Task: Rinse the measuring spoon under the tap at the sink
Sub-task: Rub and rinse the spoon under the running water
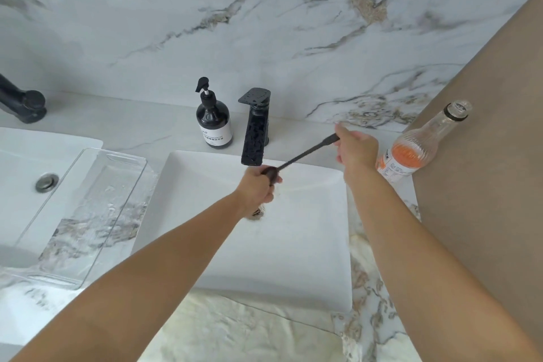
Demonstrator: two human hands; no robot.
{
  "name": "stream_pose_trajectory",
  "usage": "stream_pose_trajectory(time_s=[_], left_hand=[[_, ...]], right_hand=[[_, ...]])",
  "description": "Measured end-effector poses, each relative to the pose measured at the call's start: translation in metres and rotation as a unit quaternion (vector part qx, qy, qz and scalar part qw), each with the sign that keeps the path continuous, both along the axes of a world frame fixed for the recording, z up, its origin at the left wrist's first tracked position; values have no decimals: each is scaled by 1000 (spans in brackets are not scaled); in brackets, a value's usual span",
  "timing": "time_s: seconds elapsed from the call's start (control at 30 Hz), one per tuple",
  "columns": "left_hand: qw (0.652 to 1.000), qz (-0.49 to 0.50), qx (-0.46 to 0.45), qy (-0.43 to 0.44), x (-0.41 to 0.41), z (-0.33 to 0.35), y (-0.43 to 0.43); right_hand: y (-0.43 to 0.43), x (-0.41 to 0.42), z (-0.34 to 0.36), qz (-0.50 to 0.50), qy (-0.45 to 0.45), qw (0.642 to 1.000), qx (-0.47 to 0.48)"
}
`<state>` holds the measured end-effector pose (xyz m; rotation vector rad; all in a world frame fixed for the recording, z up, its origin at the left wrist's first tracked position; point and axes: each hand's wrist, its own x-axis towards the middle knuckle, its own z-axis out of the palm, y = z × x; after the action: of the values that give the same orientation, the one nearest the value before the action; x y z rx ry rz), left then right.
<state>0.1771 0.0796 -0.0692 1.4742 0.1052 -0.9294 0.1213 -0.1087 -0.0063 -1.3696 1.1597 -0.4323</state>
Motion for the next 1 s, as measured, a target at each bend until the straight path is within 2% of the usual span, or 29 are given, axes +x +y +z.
stream_pose_trajectory(time_s=[0.07, 0.13, 0.2, 0.27, 0.3, 0.37, 0.43, 0.5, 0.57, 0.6, 0.7, 0.8, 0.87, 0.93, 1.0], left_hand=[[996, 85, -3, 0, 20, 1, 12], [991, 136, -8, 1, 40, 1, 27], [991, 134, -16, 2, 45, 3, 32], [996, 87, -16, -2, 30, 5, 19], [998, 64, -21, -2, 20, 5, 11], [998, 49, -43, -3, 9, 5, 0], [997, 64, -42, -4, 14, 6, 5], [996, 81, -23, -9, 25, 3, 19], [997, 72, -3, -3, 24, -1, 26], [998, 61, -5, 4, 19, -3, 25], [998, 43, -35, 33, -2, -8, 11], [994, 78, -61, 47, 0, -6, 5], [987, 134, -76, 48, 17, -5, 15], [982, 171, -73, 39, 33, -5, 27], [987, 149, -57, 26, 34, -3, 28]], right_hand=[[18, -19, -7, 64, 11, 996, 64], [42, -52, -24, 192, 63, 970, 133], [80, -86, -48, 338, 119, 912, 199], [119, -105, -63, 437, 147, 846, 268], [131, -107, -68, 468, 152, 823, 284], [127, -102, -70, 521, 176, 796, 254], [94, -95, -64, 526, 209, 806, 175], [49, -88, -49, 452, 207, 859, 126], [8, -73, -28, 312, 131, 933, 125], [-5, -60, -15, 251, 93, 957, 111], [-13, -16, 9, 124, 18, 991, 35], [12, 1, 5, 39, -3, 999, -18], [33, -19, -11, 38, 3, 998, 44], [64, -57, -34, 118, 34, 980, 158], [111, -101, -57, 267, 98, 931, 227]])
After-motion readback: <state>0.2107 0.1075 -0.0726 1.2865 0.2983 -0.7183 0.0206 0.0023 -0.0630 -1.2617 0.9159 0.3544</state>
